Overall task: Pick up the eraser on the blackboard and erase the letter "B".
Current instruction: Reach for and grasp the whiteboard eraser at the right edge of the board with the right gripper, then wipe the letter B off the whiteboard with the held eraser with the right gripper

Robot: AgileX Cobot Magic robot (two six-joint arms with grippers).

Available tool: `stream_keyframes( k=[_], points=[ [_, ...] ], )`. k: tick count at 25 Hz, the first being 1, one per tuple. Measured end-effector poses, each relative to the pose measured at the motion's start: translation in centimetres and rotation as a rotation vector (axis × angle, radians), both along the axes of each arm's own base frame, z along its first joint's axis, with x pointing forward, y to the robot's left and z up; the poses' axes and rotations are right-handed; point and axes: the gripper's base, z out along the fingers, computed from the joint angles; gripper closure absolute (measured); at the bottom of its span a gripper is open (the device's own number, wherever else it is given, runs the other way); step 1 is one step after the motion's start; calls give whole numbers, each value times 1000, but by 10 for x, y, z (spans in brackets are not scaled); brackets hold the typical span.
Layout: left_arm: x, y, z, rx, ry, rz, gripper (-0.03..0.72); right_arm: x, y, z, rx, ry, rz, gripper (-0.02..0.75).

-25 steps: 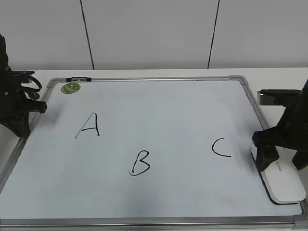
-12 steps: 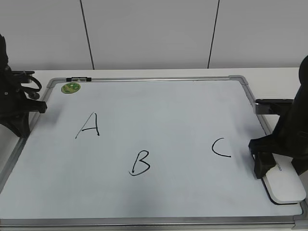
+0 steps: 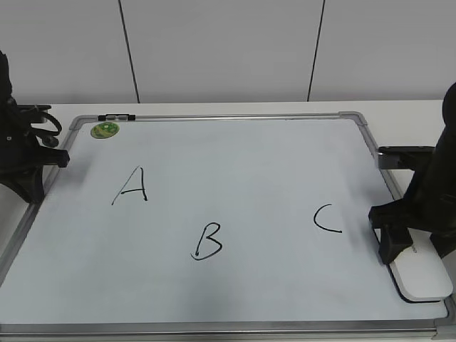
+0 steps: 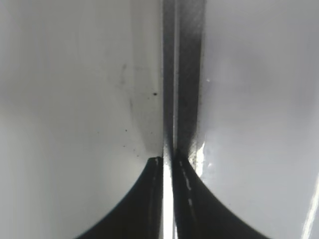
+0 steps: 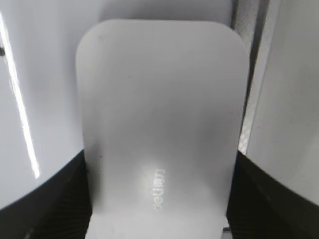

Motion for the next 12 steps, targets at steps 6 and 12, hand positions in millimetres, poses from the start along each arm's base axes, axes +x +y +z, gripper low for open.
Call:
stream_keyframes(
  k=[6, 12],
  points=[
    [0, 0, 0, -1, 0, 0, 662, 1, 1, 2, 6, 11, -7, 216],
    [0, 0, 0, -1, 0, 0, 662, 16, 6, 29, 21, 49, -22, 217]
  ],
)
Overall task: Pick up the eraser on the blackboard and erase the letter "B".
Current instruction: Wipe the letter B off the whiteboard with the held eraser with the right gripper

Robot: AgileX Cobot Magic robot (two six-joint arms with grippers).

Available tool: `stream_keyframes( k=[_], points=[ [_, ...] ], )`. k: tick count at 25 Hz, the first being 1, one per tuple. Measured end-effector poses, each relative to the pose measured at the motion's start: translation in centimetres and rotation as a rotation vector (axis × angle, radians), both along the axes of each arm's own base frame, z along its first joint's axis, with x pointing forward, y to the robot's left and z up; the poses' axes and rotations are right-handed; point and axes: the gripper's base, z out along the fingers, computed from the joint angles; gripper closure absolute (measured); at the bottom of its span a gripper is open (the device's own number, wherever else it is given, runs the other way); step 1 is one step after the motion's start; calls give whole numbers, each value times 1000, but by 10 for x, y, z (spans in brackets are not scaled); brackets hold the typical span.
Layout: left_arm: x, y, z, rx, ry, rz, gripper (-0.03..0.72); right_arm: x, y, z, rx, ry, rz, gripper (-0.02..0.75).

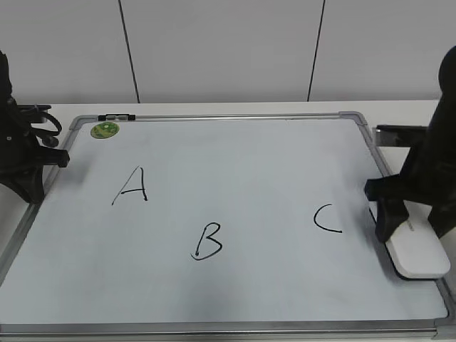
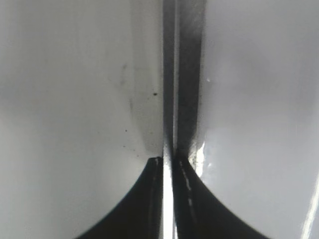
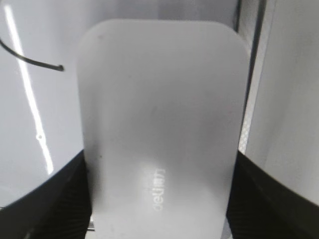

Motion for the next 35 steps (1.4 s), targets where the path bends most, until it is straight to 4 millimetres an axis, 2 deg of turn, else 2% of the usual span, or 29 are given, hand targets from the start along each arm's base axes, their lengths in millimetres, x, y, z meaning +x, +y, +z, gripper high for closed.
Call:
stream_keyframes(
  k=[6, 14, 19, 21, 22, 23, 26, 29, 35],
  points=[
    [0, 0, 0, -1, 2, 1, 662, 22, 37, 38, 15, -60, 101, 217],
    [0, 0, 0, -3, 2, 2, 662, 61, 100, 40, 35, -118, 234, 217],
    [0, 0, 0, -3, 2, 2, 662, 68, 137, 29, 45, -128, 310, 217],
    [0, 0, 0, -3, 2, 2, 662, 67, 151, 19, 44, -113, 340, 218],
    [0, 0, 0, -3, 2, 2, 662, 67, 151, 19, 44, -113, 340, 218],
    [0, 0, 0, -3, 2, 2, 662, 64, 164, 7, 39, -90, 367, 218],
    [0, 0, 0, -3, 2, 2, 662, 60, 181, -10, 36, -56, 402, 218],
    [0, 0, 0, -3, 2, 2, 662, 58, 192, -26, 30, -24, 425, 218],
    [0, 0, 0, -3, 0, 4, 662, 59, 196, -29, 23, -10, 434, 218]
  ],
)
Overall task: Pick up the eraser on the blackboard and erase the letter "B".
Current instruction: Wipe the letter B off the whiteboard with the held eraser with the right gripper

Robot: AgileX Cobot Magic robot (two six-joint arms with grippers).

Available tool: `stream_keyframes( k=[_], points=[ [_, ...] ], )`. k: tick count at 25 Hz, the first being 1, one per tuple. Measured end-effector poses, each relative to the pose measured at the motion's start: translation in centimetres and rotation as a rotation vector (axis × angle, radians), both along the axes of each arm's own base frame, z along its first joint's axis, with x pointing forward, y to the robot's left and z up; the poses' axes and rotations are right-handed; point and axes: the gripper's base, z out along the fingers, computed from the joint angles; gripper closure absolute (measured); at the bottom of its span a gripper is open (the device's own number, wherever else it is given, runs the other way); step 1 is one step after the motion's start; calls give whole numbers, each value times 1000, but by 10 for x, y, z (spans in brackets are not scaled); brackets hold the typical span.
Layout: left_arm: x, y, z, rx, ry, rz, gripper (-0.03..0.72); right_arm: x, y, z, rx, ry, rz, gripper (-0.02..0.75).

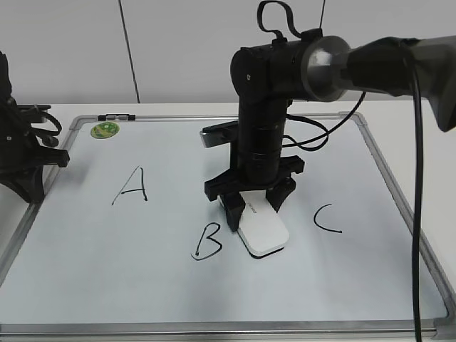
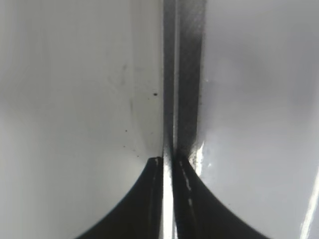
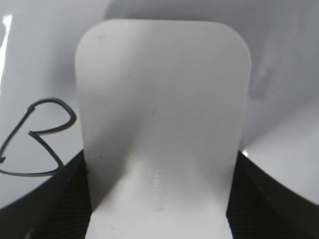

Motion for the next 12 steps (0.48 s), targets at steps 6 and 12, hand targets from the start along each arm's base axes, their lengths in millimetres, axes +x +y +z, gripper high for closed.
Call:
stream_keyframes(
  k=[6, 12],
  points=[
    [0, 0, 0, 0, 0, 0, 662, 0, 0, 0, 1, 1, -1, 218],
    [0, 0, 0, 0, 0, 0, 662, 0, 1, 0, 5, 5, -3, 218]
  ],
)
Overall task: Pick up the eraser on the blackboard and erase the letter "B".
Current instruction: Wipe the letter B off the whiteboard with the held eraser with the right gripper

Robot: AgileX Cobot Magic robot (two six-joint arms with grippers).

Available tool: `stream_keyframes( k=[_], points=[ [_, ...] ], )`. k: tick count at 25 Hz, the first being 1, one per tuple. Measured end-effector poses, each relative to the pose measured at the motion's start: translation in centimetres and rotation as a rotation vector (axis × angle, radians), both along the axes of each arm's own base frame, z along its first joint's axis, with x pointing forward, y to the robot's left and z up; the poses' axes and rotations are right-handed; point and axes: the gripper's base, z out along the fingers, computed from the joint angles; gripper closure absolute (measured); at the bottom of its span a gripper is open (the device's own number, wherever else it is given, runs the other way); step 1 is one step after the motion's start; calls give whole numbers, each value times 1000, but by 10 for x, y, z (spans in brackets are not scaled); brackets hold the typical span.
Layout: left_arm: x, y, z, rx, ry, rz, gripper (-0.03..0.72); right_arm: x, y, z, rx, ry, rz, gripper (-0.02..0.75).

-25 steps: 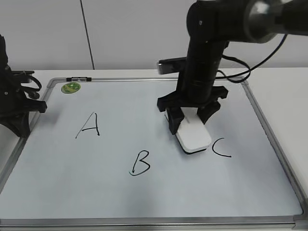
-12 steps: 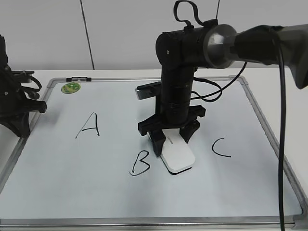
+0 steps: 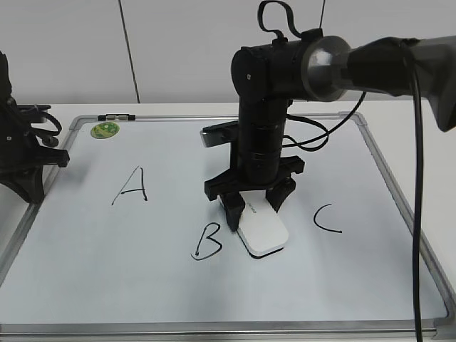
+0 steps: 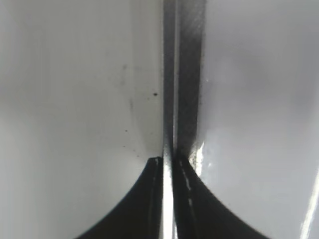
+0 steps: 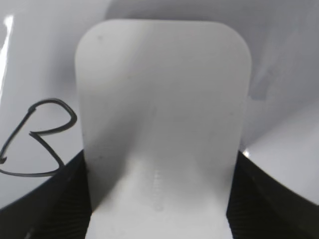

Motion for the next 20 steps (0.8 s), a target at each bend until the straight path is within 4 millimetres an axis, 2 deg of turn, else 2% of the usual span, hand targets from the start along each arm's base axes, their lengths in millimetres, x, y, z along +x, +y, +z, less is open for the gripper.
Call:
stream_keyframes(
  k=[15, 20],
  points=[
    [0, 0, 0, 0, 0, 0, 662, -1, 1, 0, 12, 10, -8, 218],
    [0, 0, 0, -1, 0, 0, 662, -12, 18, 0, 12, 6, 37, 218]
  ],
)
